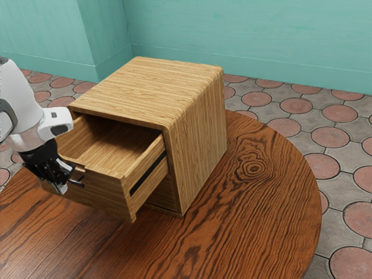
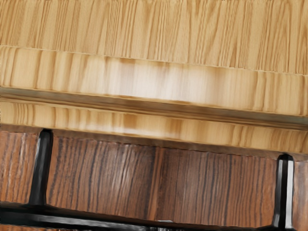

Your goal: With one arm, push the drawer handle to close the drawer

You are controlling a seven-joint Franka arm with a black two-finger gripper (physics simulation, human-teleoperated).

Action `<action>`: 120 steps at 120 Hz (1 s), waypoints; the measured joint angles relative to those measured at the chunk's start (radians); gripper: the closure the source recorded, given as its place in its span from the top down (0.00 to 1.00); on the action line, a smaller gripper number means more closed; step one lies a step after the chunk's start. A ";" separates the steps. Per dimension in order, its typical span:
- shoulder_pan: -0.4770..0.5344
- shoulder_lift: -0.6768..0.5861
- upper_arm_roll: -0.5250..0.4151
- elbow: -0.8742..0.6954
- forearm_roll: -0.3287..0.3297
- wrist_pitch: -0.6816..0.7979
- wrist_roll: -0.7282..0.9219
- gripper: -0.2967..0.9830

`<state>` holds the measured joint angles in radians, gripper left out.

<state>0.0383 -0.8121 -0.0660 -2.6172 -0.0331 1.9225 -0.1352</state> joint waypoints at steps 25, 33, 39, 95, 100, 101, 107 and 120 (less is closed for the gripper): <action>-0.001 0.108 0.001 0.074 0.000 0.042 -0.004 0.16; -0.002 0.165 0.001 0.111 0.001 0.056 -0.003 0.16; -0.002 0.201 0.001 0.138 0.001 0.064 -0.002 0.16; -0.005 0.492 0.012 0.378 0.038 0.115 0.008 0.15; -0.005 0.513 0.012 0.396 0.041 0.119 0.009 0.15; -0.005 0.518 0.012 0.401 0.041 0.119 0.009 0.15; -0.008 0.541 0.012 0.424 0.043 0.123 0.010 0.15; -0.007 0.574 0.012 0.455 0.045 0.127 0.013 0.15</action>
<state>0.0309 -0.2385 -0.0539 -2.1618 0.0120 2.0500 -0.1226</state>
